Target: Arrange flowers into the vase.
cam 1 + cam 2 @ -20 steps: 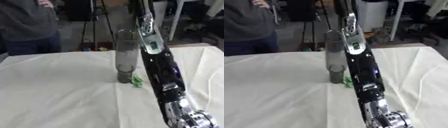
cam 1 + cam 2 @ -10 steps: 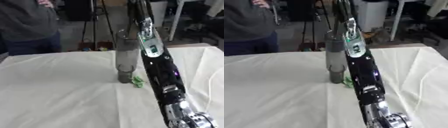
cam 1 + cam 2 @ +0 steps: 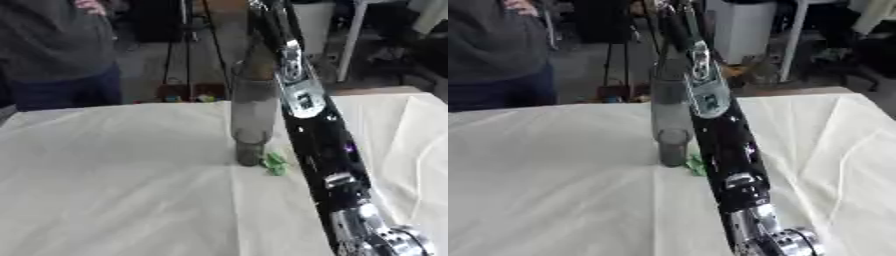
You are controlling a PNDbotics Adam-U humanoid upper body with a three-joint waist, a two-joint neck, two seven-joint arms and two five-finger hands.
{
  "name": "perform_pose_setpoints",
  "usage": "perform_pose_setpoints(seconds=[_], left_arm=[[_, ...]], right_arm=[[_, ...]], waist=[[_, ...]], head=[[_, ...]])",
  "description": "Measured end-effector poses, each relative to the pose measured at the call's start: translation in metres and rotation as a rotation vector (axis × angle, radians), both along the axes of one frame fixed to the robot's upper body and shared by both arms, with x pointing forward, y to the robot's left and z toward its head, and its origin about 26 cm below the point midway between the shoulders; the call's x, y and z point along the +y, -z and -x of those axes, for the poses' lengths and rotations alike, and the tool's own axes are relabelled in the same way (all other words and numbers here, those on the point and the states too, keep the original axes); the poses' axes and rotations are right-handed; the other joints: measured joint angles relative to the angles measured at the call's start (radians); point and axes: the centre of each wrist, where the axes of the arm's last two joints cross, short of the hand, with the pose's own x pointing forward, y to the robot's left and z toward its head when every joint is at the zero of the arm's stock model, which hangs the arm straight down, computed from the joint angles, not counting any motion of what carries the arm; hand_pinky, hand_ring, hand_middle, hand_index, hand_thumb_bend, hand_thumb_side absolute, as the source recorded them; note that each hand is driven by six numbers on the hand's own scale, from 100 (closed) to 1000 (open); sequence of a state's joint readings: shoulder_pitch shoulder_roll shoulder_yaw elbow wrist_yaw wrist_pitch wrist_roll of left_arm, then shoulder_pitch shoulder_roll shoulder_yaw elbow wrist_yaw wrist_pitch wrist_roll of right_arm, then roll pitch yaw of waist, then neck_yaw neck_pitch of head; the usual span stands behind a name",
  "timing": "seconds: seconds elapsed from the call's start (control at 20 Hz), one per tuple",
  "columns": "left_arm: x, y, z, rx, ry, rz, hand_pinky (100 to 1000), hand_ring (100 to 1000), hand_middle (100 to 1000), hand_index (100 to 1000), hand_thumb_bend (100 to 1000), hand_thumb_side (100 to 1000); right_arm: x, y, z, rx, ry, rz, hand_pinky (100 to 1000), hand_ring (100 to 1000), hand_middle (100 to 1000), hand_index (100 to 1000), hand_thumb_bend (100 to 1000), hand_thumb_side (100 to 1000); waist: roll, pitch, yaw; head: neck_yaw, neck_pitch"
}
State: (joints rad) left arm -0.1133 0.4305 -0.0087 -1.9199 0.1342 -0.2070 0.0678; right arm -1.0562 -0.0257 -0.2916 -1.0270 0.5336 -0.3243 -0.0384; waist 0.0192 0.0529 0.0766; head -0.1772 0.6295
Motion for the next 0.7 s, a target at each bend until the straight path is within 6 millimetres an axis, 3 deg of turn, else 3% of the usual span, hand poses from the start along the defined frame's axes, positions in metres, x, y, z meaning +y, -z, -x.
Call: perform_pose_setpoints(seconds=[0.35,0.7], left_arm=[[0.000,0.001,0.000,0.003,-0.002,0.000,807,791,757,744,469,768],[0.002,0.004,0.001,0.012,-0.008,-0.004,807,791,757,744,469,769]], right_arm=[[-0.009,0.003,-0.006,0.010,0.005,0.110,160,287,109,223,100,913],[-0.025,0.001,-0.011,0.027,0.021,0.179,249,360,166,264,100,960]], waist=[[-0.008,-0.003,-0.007],[-0.015,-0.005,-0.016]], head=[[0.003,0.001],[0.011,0.001]])
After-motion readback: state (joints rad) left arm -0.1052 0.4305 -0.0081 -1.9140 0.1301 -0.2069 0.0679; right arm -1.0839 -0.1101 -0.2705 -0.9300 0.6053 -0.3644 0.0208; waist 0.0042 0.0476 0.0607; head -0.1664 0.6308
